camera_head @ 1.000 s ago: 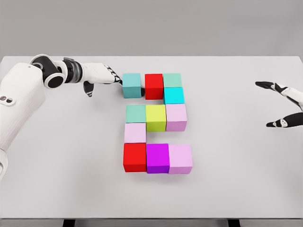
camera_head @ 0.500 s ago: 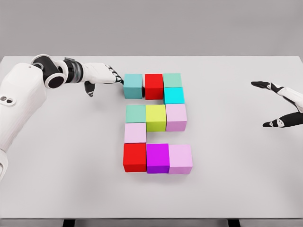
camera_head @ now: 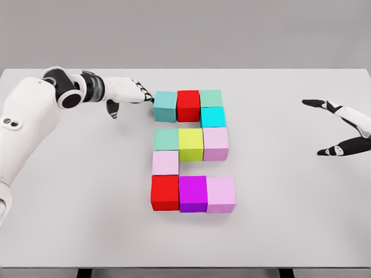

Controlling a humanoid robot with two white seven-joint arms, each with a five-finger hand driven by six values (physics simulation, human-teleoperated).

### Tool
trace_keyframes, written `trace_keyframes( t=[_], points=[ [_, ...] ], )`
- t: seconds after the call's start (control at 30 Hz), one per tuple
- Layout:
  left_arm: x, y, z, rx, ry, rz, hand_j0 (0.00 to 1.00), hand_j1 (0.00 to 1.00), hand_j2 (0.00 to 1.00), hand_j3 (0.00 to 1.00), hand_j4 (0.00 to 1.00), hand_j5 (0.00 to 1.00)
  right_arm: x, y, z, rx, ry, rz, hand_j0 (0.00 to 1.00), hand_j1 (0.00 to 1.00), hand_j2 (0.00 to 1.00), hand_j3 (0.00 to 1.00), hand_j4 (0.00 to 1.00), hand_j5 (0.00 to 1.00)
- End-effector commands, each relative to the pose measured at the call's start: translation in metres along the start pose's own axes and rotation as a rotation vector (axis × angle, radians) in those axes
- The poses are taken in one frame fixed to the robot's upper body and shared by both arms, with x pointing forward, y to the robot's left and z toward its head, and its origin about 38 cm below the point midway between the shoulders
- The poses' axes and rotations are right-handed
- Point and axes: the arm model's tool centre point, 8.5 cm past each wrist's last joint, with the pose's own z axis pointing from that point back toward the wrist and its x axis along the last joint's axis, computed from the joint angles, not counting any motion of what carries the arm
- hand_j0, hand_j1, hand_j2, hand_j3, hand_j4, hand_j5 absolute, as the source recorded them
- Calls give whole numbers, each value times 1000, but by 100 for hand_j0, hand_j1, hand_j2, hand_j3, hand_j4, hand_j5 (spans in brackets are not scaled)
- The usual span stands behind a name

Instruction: Assemble the squares on the desktop into the number 2

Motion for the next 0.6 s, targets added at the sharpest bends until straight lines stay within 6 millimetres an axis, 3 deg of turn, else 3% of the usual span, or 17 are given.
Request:
trace_keyframes(
  t=[0.0, 0.37, 0.4, 0.57],
  points=[
    [0, 1, 0, 4, 1, 4, 100, 100, 100, 100, 100, 100, 1, 0, -1, -4, -6, -7, 100, 100, 100, 100, 100, 100],
    [-1, 1, 5, 17, -2, 2, 100, 100, 100, 100, 100, 100, 1, 0, -1, -1, -3, -1, 100, 100, 100, 100, 100, 100],
    [-1, 4, 10, 30, -13, -14, 100, 100, 100, 100, 100, 100, 0, 0, -1, -1, -2, -2, 100, 100, 100, 100, 100, 100],
    [-29, 4, 68, 119, -7, 12, 100, 100, 100, 100, 100, 100, 1, 0, -1, 0, -2, 0, 100, 100, 100, 100, 100, 100]
  ],
)
